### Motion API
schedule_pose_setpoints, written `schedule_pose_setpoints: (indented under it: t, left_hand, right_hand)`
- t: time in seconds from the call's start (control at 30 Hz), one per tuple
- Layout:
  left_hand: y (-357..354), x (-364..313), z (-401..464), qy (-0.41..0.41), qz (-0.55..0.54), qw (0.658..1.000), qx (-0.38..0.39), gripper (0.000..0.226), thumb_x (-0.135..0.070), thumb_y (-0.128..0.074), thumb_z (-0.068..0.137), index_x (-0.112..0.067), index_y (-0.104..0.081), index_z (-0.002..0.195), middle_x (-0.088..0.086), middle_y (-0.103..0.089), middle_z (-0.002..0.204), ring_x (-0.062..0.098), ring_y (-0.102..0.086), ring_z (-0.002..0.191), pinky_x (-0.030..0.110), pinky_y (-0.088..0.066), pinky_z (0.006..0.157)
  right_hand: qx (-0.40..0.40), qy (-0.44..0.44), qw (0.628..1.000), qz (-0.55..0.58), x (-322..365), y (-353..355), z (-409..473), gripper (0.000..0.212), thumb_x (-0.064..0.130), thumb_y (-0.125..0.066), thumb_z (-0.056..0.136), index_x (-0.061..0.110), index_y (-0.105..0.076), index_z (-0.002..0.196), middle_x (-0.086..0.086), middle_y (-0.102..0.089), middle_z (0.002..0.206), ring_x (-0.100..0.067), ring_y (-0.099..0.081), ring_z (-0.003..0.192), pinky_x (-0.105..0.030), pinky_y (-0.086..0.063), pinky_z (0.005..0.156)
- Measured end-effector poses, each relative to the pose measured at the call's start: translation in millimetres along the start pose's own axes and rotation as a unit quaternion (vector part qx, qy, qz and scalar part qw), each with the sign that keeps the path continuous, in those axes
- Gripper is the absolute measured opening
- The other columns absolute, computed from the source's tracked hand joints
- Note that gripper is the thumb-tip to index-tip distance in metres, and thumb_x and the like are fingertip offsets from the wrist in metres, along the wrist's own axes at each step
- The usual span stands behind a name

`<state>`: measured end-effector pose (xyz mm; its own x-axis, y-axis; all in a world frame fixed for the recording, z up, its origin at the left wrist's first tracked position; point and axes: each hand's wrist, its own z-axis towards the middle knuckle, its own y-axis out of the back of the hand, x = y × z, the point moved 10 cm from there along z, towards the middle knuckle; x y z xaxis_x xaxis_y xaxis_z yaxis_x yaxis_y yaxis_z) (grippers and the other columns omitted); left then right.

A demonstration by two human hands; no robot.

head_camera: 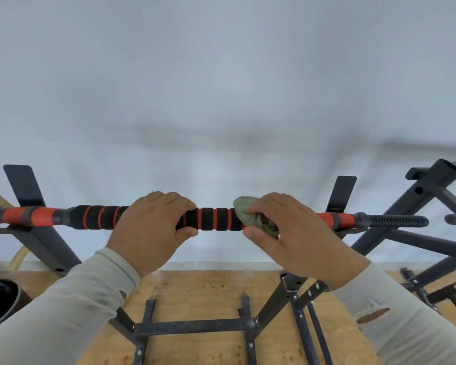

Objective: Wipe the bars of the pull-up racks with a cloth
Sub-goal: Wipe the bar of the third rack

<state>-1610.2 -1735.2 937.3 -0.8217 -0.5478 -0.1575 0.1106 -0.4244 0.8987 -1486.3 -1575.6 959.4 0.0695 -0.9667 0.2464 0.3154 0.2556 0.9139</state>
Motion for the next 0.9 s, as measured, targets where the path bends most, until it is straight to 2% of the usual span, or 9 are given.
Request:
schedule_pose_setpoints:
  t: [0.1, 0.2, 0.3, 0.37, 0.47, 0.57, 0.63, 0.77, 0.9]
  left_hand:
    - [0.4, 0.0, 0.9, -0.001, 0.000, 1.000, 0.007, 0.027, -0.043, -0.074, 0.082, -0.030, -0.066, 0.104, -0.016, -0.064, 0.088, 0.013, -0.052, 0.076, 0.030, -0.045, 0.073]
    - [1.1, -0.2, 0.9, 0.000, 0.000, 1.000, 0.010, 0.028, -0.044, -0.073, 0.082, -0.030, -0.066, 0.105, -0.016, -0.064, 0.090, 0.012, -0.052, 0.077, 0.029, -0.043, 0.074]
    - [0.4, -0.6, 2.1, -0.002, 0.003, 1.000, 0.013, 0.029, -0.045, -0.072, 0.084, -0.030, -0.066, 0.107, -0.016, -0.064, 0.092, 0.010, -0.050, 0.078, 0.027, -0.039, 0.074]
    - [0.8, -0.3, 3.4, -0.001, 0.005, 1.000, 0.016, 0.029, -0.045, -0.072, 0.084, -0.030, -0.066, 0.108, -0.016, -0.064, 0.091, 0.010, -0.049, 0.078, 0.026, -0.038, 0.074]
    - [0.2, -0.6, 3.7, -0.001, 0.010, 1.000, 0.027, 0.029, -0.045, -0.072, 0.084, -0.030, -0.065, 0.108, -0.016, -0.063, 0.089, 0.010, -0.052, 0.078, 0.027, -0.040, 0.073]
    - [-0.3, 0.6, 2.8, -0.001, 0.019, 0.999, 0.034, 0.028, -0.046, -0.072, 0.084, -0.031, -0.065, 0.107, -0.017, -0.062, 0.089, 0.011, -0.053, 0.078, 0.027, -0.042, 0.072]
    - [-0.5, 1.3, 2.8, 0.003, 0.020, 0.999, 0.034, 0.029, -0.046, -0.072, 0.084, -0.031, -0.065, 0.108, -0.017, -0.063, 0.090, 0.010, -0.052, 0.078, 0.027, -0.042, 0.073]
    - [-1.1, -0.5, 5.2, 0.005, 0.022, 0.999, 0.035, 0.031, -0.047, -0.072, 0.085, -0.030, -0.066, 0.110, -0.016, -0.064, 0.091, 0.010, -0.052, 0.079, 0.028, -0.043, 0.074]
    - [4.5, -3.2, 4.5, 0.011, 0.020, 0.999, 0.039, 0.028, -0.046, -0.072, 0.084, -0.030, -0.067, 0.106, -0.015, -0.064, 0.090, 0.011, -0.054, 0.079, 0.028, -0.043, 0.074]
  right_hand:
    - [-0.016, -0.048, 0.996, 0.075, -13.4, 1.8, 5.0, 0.030, 0.038, -0.045, 0.106, 0.024, -0.064, 0.125, 0.011, -0.061, 0.102, -0.007, -0.055, 0.095, -0.023, -0.043, 0.087]
    - [-0.011, -0.113, 0.989, 0.094, -30.2, -5.7, 14.6, 0.028, 0.032, -0.052, 0.104, 0.027, -0.065, 0.128, 0.012, -0.058, 0.108, -0.008, -0.053, 0.104, -0.030, -0.045, 0.097]
    - [0.042, -0.080, 0.995, -0.033, -13.1, -23.7, 19.6, 0.045, 0.053, -0.055, 0.095, 0.027, -0.059, 0.132, 0.008, -0.056, 0.130, -0.016, -0.050, 0.117, -0.036, -0.040, 0.106]
    - [0.046, -0.041, 0.988, -0.140, 2.7, -39.5, 17.2, 0.057, 0.059, -0.055, 0.092, 0.021, -0.051, 0.135, 0.003, -0.060, 0.126, -0.021, -0.056, 0.111, -0.041, -0.044, 0.102]
    - [-0.006, -0.008, 0.982, -0.186, 4.0, -41.4, 9.4, 0.048, 0.044, -0.055, 0.098, 0.014, -0.050, 0.135, -0.002, -0.062, 0.110, -0.023, -0.058, 0.094, -0.044, -0.049, 0.091]
    - [-0.011, 0.035, 0.980, -0.198, -6.5, -31.6, -2.2, 0.039, 0.025, -0.053, 0.099, 0.010, -0.055, 0.135, -0.004, -0.063, 0.110, -0.024, -0.058, 0.093, -0.042, -0.049, 0.089]
    - [-0.010, 0.006, 0.978, -0.208, -28.6, -15.2, -11.5, 0.031, 0.016, -0.054, 0.094, 0.013, -0.060, 0.124, -0.002, -0.065, 0.105, -0.024, -0.059, 0.091, -0.040, -0.049, 0.087]
    - [-0.038, -0.084, 0.970, -0.224, -56.3, 12.5, -22.9, 0.022, 0.026, -0.049, 0.098, 0.014, -0.066, 0.106, -0.003, -0.069, 0.098, -0.027, -0.063, 0.087, -0.043, -0.051, 0.085]
    - [-0.044, -0.085, 0.981, -0.170, -4.5, -29.7, 10.7, 0.018, 0.026, -0.043, 0.100, 0.021, -0.059, 0.104, 0.005, -0.062, 0.094, -0.020, -0.059, 0.086, -0.037, -0.047, 0.090]
